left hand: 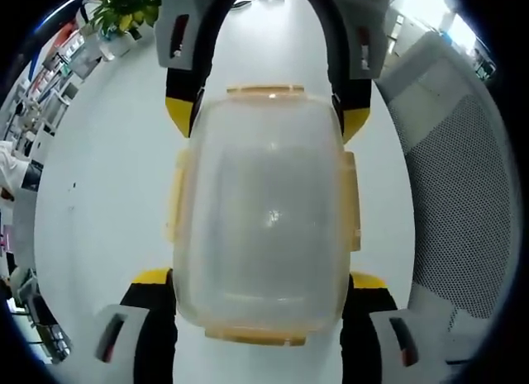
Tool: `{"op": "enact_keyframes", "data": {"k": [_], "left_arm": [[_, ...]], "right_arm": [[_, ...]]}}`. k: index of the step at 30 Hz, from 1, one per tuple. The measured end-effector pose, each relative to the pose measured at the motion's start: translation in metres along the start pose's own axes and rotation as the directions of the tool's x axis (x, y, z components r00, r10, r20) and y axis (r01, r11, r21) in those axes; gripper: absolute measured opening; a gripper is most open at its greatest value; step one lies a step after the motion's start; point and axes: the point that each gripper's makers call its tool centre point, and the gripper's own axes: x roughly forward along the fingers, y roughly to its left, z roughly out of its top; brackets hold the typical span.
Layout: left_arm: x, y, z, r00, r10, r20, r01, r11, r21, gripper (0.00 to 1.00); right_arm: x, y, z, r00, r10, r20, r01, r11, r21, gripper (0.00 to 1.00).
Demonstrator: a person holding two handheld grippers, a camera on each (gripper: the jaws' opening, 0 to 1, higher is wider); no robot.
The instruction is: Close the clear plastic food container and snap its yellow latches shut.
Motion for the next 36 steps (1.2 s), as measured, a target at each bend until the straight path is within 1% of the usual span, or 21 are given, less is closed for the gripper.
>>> {"op": "enact_keyframes", "data": {"k": [10,21,36], "left_arm": [[0.001,0.014,-0.003,1.000,-0.001,0.007,0.001,1.000,-0.014,0.80],[0.002,0.030,-0.005,1.000,-0.004,0.002,0.004,1.000,-0.009,0.80],[0.006,0.057,-0.006,1.000,-0.009,0.006,0.009,1.000,-0.004,0.81]], "right_arm": [[0.002,-0.014,0.003,1.000,0.004,-0.002,-0.004,1.000,-0.005,0.77],[0.003,-0.028,0.005,1.000,-0.002,0.018,0.002,1.000,0.006,0.77],[0.006,-0.054,0.005,1.000,-0.006,0.018,0.005,1.000,0.020,0.77]]}}
